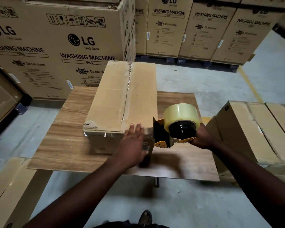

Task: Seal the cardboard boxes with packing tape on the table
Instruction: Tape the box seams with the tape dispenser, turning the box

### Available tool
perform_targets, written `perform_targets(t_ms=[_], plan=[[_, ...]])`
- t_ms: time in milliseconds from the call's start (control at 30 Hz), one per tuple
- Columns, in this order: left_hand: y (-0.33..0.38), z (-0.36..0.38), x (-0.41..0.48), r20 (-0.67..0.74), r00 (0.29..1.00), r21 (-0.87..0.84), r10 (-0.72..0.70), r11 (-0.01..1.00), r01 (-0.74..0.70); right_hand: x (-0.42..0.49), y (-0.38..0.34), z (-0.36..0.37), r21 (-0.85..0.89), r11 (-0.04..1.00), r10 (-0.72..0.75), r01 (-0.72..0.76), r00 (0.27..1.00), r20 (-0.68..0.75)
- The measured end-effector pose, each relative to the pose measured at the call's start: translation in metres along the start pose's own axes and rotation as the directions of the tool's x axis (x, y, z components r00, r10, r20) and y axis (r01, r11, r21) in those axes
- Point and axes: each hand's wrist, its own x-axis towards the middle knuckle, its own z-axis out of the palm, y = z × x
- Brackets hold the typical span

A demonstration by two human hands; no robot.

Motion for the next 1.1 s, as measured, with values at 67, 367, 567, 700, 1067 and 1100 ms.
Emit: perform_targets(t_ms=[67,367,567,700,1067,1100], plan=[[0.017,-0.002,0.008,0.044,0.999,0.026,0.031,0.999,-0.032,0.002,0.001,-0.002,0.014,1.0,-0.011,0.011,1.0,0.012],[0.007,0.006,0.002,-0.038,0.99,0.049,0.135,0.99,-0.133,-0.013,0.007,0.005,0.136,0.975,0.182,-0.177,0.983,-0.019],[0.006,0.01,0.001,-0.047,0.99,0.032,0.13,0.991,-0.129,-0.036,0.035,-0.001,0.044,0.963,0.265,-0.264,0.964,-0.016],[0.007,0.009,0.003,-0.023,0.992,0.018,0.12,0.993,-0.12,-0.031,0.032,0.004,0.014,0.975,0.22,-0.222,0.973,0.064],[0.008,0.006,0.006,0.037,0.995,-0.009,0.09,0.996,-0.089,-0.033,0.025,0.045,-0.174,0.893,0.451,-0.416,0.819,0.355],[0.008,0.005,0.006,0.038,0.995,-0.008,0.09,0.996,-0.09,-0.039,0.024,0.051,-0.186,0.878,0.479,-0.442,0.792,0.378]])
